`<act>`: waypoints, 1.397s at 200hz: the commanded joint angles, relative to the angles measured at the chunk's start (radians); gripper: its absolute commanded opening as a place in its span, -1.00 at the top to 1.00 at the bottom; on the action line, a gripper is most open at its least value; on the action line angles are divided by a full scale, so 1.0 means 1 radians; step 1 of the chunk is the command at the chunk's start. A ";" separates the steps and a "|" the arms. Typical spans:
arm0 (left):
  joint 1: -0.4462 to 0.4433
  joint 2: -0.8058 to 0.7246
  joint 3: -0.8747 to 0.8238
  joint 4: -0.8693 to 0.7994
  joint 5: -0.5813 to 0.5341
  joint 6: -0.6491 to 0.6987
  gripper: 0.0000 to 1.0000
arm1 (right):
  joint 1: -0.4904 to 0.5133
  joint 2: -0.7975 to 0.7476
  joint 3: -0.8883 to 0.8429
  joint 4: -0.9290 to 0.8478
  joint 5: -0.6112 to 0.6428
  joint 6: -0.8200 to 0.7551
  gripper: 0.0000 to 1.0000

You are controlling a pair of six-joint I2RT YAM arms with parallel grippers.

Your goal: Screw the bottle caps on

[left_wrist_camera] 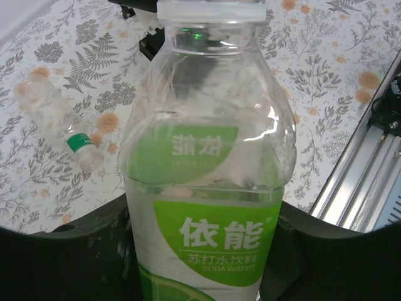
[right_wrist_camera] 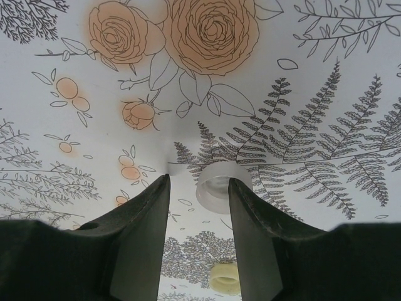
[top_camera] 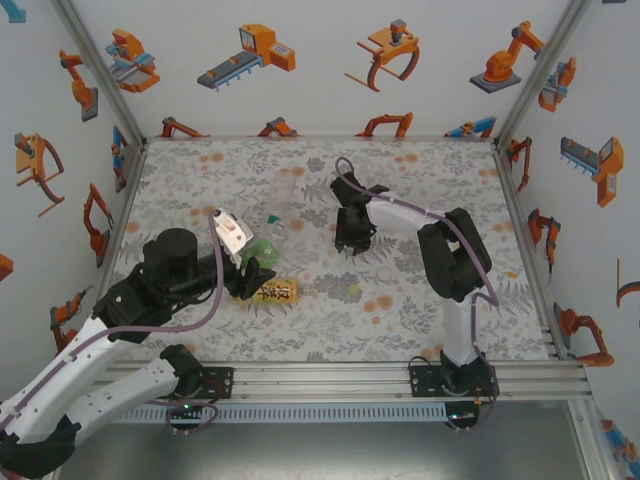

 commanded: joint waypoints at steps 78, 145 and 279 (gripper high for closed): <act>0.006 0.020 0.016 0.041 0.026 -0.010 1.00 | 0.001 -0.053 0.057 -0.089 0.066 -0.022 0.14; 0.006 0.014 0.016 0.033 0.020 -0.008 1.00 | 0.001 -0.024 0.042 -0.089 0.058 -0.015 0.13; 0.006 0.010 0.009 0.031 0.016 -0.010 1.00 | 0.001 -0.007 0.028 -0.088 0.064 -0.015 0.12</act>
